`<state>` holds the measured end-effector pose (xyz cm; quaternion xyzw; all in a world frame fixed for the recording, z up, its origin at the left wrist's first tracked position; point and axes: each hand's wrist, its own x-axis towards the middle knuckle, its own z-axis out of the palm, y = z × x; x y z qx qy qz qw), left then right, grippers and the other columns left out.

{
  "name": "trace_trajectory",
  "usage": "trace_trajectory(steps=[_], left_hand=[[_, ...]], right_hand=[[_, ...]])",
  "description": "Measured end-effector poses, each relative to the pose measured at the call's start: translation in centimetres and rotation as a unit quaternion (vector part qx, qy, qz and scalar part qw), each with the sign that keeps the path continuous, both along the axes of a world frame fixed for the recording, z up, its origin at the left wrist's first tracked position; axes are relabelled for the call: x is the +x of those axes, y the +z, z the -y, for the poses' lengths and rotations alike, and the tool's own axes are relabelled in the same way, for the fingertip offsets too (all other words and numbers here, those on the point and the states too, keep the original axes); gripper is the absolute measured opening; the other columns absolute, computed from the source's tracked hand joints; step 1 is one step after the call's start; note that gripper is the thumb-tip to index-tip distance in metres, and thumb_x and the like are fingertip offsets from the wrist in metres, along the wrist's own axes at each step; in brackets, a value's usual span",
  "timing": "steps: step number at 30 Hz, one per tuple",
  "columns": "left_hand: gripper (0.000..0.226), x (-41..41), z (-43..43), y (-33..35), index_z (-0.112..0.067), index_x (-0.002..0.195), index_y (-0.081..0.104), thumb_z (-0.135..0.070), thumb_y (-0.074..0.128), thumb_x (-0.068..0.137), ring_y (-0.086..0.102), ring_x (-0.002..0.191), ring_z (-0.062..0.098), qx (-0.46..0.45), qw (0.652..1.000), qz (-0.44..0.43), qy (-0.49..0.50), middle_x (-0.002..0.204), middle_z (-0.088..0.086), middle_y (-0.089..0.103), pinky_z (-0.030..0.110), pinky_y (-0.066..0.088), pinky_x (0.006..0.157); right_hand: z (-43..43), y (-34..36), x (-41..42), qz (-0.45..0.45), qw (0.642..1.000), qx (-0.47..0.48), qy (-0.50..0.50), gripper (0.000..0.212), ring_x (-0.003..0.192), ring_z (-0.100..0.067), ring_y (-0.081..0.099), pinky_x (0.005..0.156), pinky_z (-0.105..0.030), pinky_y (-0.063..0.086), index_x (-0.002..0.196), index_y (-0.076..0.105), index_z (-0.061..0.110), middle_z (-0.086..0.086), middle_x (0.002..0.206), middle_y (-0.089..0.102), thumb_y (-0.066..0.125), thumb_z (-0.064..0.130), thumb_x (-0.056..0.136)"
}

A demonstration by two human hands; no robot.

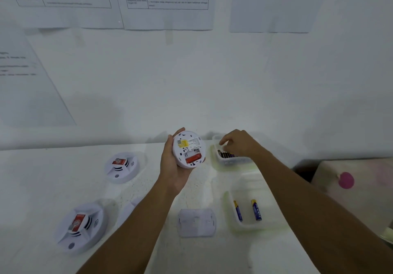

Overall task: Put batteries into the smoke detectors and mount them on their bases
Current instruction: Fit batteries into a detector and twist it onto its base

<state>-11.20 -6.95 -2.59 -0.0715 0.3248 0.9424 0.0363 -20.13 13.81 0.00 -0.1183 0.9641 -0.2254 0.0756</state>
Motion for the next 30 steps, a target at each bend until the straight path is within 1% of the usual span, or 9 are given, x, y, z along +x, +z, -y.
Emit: trace_trajectory(steps=[3, 6, 9, 16, 19, 21, 25, 27, 30], left_hand=[[0.042, -0.5, 0.3, 0.1, -0.023, 0.128, 0.060, -0.046, 0.039, 0.099, 0.056, 0.122, 0.033, -0.015, 1.000, -0.008, 0.000, 0.131, 0.011, 0.063, 0.058, 0.037, 0.108], [0.041, -0.8, 0.4, 0.2, -0.022, 0.127, 0.060, -0.045, 0.039, 0.100, 0.059, 0.116, 0.031, -0.023, 1.000, -0.010, 0.001, 0.125, 0.010, 0.065, 0.059, 0.038, 0.106], [0.042, -1.0, 0.4, -0.2, -0.022, 0.128, 0.060, -0.046, 0.040, 0.099, 0.059, 0.115, 0.031, -0.016, 1.000, -0.005, 0.005, 0.122, 0.008, 0.067, 0.059, 0.037, 0.108], [0.040, -0.8, 0.1, -0.4, -0.023, 0.124, 0.062, -0.046, 0.040, 0.099, 0.059, 0.115, 0.031, -0.011, 1.000, -0.003, -0.005, 0.122, 0.009, 0.067, 0.057, 0.038, 0.106], [0.039, -0.5, 0.1, -0.2, -0.024, 0.121, 0.063, -0.047, 0.040, 0.099, 0.060, 0.113, 0.031, -0.002, 1.000, 0.000, -0.009, 0.120, 0.009, 0.068, 0.056, 0.040, 0.103], [0.040, -0.3, 0.0, 0.1, -0.024, 0.121, 0.063, -0.048, 0.040, 0.099, 0.061, 0.113, 0.031, 0.001, 1.000, 0.002, -0.010, 0.120, 0.009, 0.068, 0.056, 0.041, 0.102], [0.043, 0.4, -0.4, 0.8, -0.023, 0.127, 0.060, -0.049, 0.039, 0.099, 0.059, 0.116, 0.032, -0.002, 1.000, -0.002, -0.014, 0.125, 0.010, 0.066, 0.057, 0.040, 0.105], [0.047, 1.0, -0.7, 1.1, -0.022, 0.132, 0.057, -0.049, 0.038, 0.099, 0.059, 0.115, 0.033, -0.011, 1.000, -0.005, -0.017, 0.128, 0.012, 0.064, 0.056, 0.044, 0.099], [0.047, 2.2, -0.8, 1.6, -0.024, 0.137, 0.053, -0.048, 0.035, 0.101, 0.060, 0.114, 0.031, -0.028, 0.999, -0.013, -0.023, 0.130, 0.012, 0.062, 0.051, 0.049, 0.094]], right_hand=[[0.7, -0.5, -0.9, 0.037, 0.999, 0.022, 0.014, 0.021, 0.079, -0.012, 0.061, 0.084, -0.029, 0.053, 0.103, 0.076, 0.023, 0.009, 0.081, 0.060, 0.073, 0.023, 0.083], [0.8, -0.7, -1.2, 0.062, 0.998, 0.012, 0.018, 0.017, 0.077, -0.010, 0.060, 0.076, -0.023, 0.050, 0.098, 0.077, 0.021, 0.011, 0.075, 0.062, 0.075, 0.023, 0.081], [0.7, -0.9, -1.1, 0.066, 0.998, -0.013, 0.012, 0.012, 0.071, -0.006, 0.060, 0.065, -0.018, 0.046, 0.092, 0.076, 0.020, 0.011, 0.073, 0.063, 0.076, 0.022, 0.080], [0.0, -0.8, -0.5, 0.052, 0.997, -0.059, 0.005, 0.010, 0.073, -0.009, 0.064, 0.060, -0.015, 0.043, 0.087, 0.075, 0.016, 0.002, 0.082, 0.071, 0.078, 0.016, 0.077], [-0.4, -0.3, 0.7, 0.023, 0.993, -0.117, -0.013, 0.010, 0.076, -0.011, 0.068, 0.065, -0.017, 0.047, 0.086, 0.075, 0.014, -0.002, 0.085, 0.074, 0.079, 0.013, 0.076], [-0.5, 0.8, 2.0, -0.020, 0.984, -0.176, -0.033, 0.014, 0.072, -0.014, 0.067, 0.064, -0.021, 0.049, 0.093, 0.074, 0.016, 0.000, 0.085, 0.073, 0.077, 0.014, 0.079], [0.6, 4.4, 6.3, -0.043, 0.942, -0.330, -0.035, 0.014, 0.059, -0.006, 0.064, 0.056, -0.018, 0.049, 0.099, 0.074, 0.012, -0.001, 0.078, 0.071, 0.072, 0.012, 0.085], [1.9, 5.3, 8.8, -0.039, 0.933, -0.358, -0.001, 0.012, 0.060, -0.006, 0.066, 0.056, -0.018, 0.050, 0.098, 0.073, 0.010, -0.002, 0.078, 0.071, 0.071, 0.009, 0.087], [4.2, 5.0, 11.6, -0.063, 0.933, -0.353, 0.031, 0.011, 0.066, -0.006, 0.070, 0.058, -0.011, 0.048, 0.094, 0.072, 0.010, 0.000, 0.081, 0.072, 0.072, 0.005, 0.084]])
